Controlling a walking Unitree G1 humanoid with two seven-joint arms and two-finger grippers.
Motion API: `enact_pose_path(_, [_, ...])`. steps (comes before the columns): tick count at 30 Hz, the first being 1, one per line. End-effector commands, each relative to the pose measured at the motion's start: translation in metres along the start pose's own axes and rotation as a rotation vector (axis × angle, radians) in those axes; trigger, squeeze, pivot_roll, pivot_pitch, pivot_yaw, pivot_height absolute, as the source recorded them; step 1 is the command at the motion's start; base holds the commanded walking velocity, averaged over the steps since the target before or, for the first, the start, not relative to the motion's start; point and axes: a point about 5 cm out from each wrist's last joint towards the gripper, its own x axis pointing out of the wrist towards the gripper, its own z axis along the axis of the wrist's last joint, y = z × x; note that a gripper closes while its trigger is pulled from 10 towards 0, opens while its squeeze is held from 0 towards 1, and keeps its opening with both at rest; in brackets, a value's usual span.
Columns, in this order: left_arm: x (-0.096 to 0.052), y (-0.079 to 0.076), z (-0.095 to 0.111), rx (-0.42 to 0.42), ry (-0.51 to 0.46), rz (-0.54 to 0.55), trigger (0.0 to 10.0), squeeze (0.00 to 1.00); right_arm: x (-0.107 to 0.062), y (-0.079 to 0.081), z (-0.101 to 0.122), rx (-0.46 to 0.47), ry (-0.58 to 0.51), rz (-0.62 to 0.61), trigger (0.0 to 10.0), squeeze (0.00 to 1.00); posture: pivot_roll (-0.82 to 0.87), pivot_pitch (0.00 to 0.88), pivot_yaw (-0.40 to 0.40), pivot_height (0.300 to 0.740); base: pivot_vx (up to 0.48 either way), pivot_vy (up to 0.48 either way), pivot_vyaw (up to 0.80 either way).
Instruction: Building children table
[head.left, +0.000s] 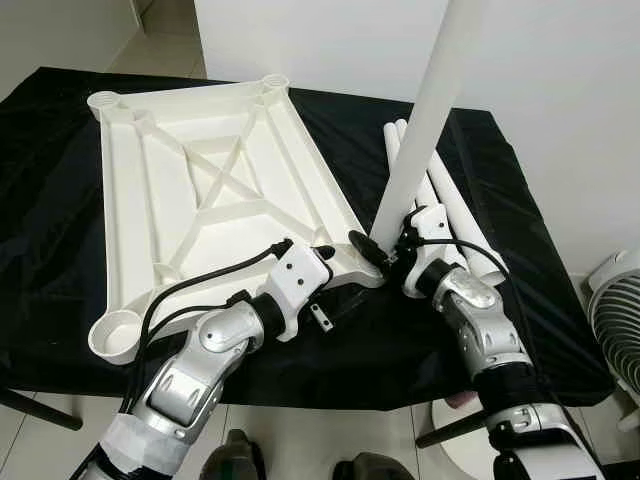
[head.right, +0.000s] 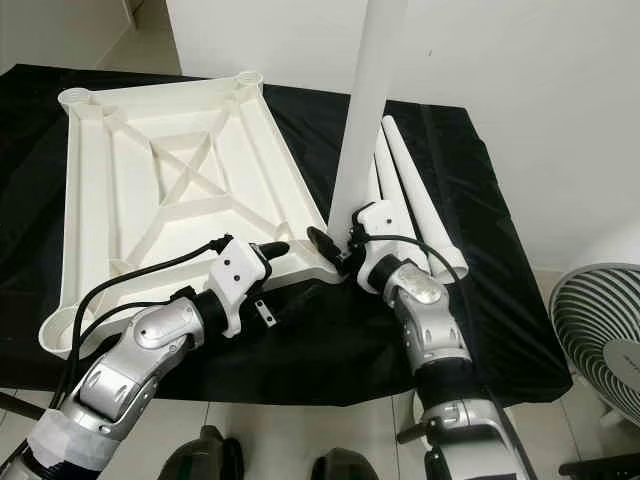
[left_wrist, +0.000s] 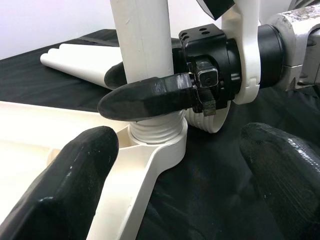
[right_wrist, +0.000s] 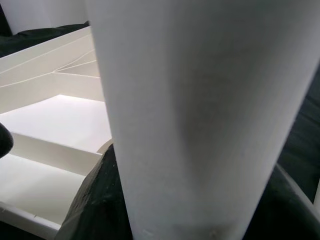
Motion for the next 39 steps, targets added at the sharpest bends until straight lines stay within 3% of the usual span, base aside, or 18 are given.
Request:
enact_pose_path(1, [0.000,-0.003,0.001,-0.013,-0.002,-0.039,10.0,0.00,-0.001,0.005,-0.014,0.040,0.066,-0.053,10.0,0.00,-0.02,0.040,-0.034,0.740,0.000,0.000,0.00])
enact_pose_path(4, [0.000,-0.004,0.001,-0.014,-0.003,-0.043,10.0,0.00,-0.001,0.004,-0.014,0.062,0.068,-0.166,10.0,0.00,-0.03,0.041,-0.034,0.740,0.000,0.000,0.00])
enact_pose_path(6, [0.000,-0.004,0.001,-0.014,-0.003,-0.043,10.0,0.00,-0.001,0.004,-0.014,0.062,0.068,-0.166,10.0,0.00,-0.03,0.041,-0.034,0.740,0.000,0.000,0.00])
enact_pose_path(8, [0.001,-0.005,0.001,-0.015,-0.003,-0.048,10.0,0.00,-0.003,0.005,-0.017,0.090,0.096,-0.308,10.0,0.00,-0.03,0.040,-0.034,0.740,0.000,0.000,0.00])
enact_pose_path(9, [0.001,-0.005,0.001,-0.015,-0.003,-0.048,10.0,0.00,-0.003,0.005,-0.017,0.090,0.096,-0.308,10.0,0.00,-0.03,0.040,-0.034,0.740,0.000,0.000,0.00])
enact_pose_path(12, [0.001,-0.006,0.001,-0.018,-0.005,-0.052,10.0,0.00,-0.004,0.014,-0.018,0.113,0.101,-0.466,10.0,0.00,-0.03,0.037,-0.035,0.740,0.000,0.000,0.00])
enact_pose_path(18, [0.003,-0.007,0.001,-0.018,-0.006,-0.057,10.0,0.00,0.001,0.029,-0.016,0.131,0.096,-0.521,10.0,0.00,-0.03,0.025,-0.036,0.740,0.000,0.000,0.00])
enact_pose_path(22, [0.004,-0.007,0.001,-0.019,-0.008,-0.061,10.0,0.00,0.002,0.029,-0.011,0.151,0.066,-0.522,10.0,0.00,-0.03,0.020,-0.036,0.740,0.000,0.000,0.00])
enact_pose_path(23, [0.004,-0.007,0.001,-0.018,-0.009,-0.062,10.0,0.00,0.001,0.028,-0.010,0.153,0.063,-0.519,10.0,0.13,-0.03,0.015,-0.036,0.740,0.000,0.000,0.00])
enact_pose_path(24, [0.004,-0.007,0.001,-0.017,-0.009,-0.062,10.0,0.00,0.002,0.028,-0.010,0.160,0.060,-0.512,10.0,1.00,-0.03,0.015,-0.036,0.740,0.000,0.000,0.00])
enact_pose_path(37, [0.005,-0.005,0.002,-0.011,-0.012,-0.058,10.0,0.00,0.006,0.026,0.000,0.145,0.032,-0.463,10.0,1.00,-0.03,0.002,-0.039,0.740,0.000,0.000,0.00])
enact_pose_path(39, [0.005,-0.005,0.002,-0.012,-0.013,-0.057,10.0,0.00,0.005,0.020,0.001,0.119,0.035,-0.439,10.0,0.94,-0.03,0.003,-0.040,0.740,0.000,0.000,0.00])
